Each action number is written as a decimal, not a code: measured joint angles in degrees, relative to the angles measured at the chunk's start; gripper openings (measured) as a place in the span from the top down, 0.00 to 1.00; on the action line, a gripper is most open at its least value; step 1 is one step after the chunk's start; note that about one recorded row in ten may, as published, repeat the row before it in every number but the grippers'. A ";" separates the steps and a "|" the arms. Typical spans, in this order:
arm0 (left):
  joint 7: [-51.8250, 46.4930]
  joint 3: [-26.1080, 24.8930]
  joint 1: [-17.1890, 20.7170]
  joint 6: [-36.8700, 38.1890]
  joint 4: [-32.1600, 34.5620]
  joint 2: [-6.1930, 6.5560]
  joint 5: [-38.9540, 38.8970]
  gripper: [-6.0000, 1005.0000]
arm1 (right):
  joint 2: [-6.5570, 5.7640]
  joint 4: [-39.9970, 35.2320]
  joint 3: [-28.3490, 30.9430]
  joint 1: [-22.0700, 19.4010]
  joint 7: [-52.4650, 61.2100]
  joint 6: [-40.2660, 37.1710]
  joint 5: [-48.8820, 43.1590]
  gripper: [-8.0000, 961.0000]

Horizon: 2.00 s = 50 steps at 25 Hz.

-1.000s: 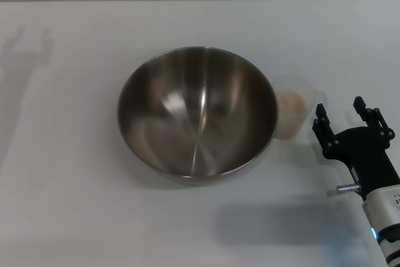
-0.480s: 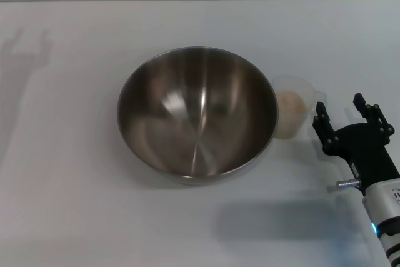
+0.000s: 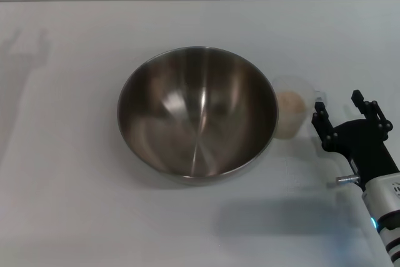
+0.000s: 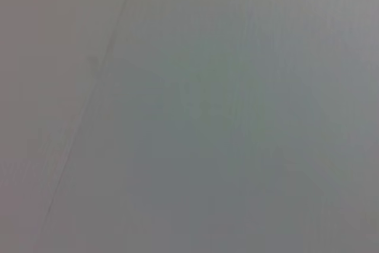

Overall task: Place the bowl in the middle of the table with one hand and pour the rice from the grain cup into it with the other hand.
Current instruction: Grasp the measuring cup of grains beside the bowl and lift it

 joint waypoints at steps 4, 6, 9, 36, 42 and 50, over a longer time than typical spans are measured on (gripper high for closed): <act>0.00 -0.06 -0.07 -0.01 0.00 -0.01 0.00 0.46 | 0.00 -0.33 0.18 0.41 0.02 0.05 0.11 0.31; 0.00 -0.10 -0.28 -0.03 0.00 -0.04 0.00 0.46 | 0.00 -0.76 0.14 0.98 0.07 0.07 1.16 0.31; 0.00 -0.10 -0.41 -0.03 0.00 -0.06 0.00 0.46 | 0.00 -0.92 0.02 1.27 0.23 0.12 1.45 0.31; -0.34 -0.96 0.19 1.25 -0.59 -0.06 0.00 0.46 | 0.19 -5.22 -1.90 7.58 7.17 4.31 1.23 0.94; -0.51 -0.97 0.31 1.49 -0.57 -0.09 0.00 0.46 | 0.26 -5.29 -0.80 6.92 7.36 2.43 1.52 0.97; -0.35 -0.95 0.44 1.49 -0.33 -0.54 0.00 0.46 | 0.24 -6.90 1.91 7.46 6.85 -8.10 3.13 0.97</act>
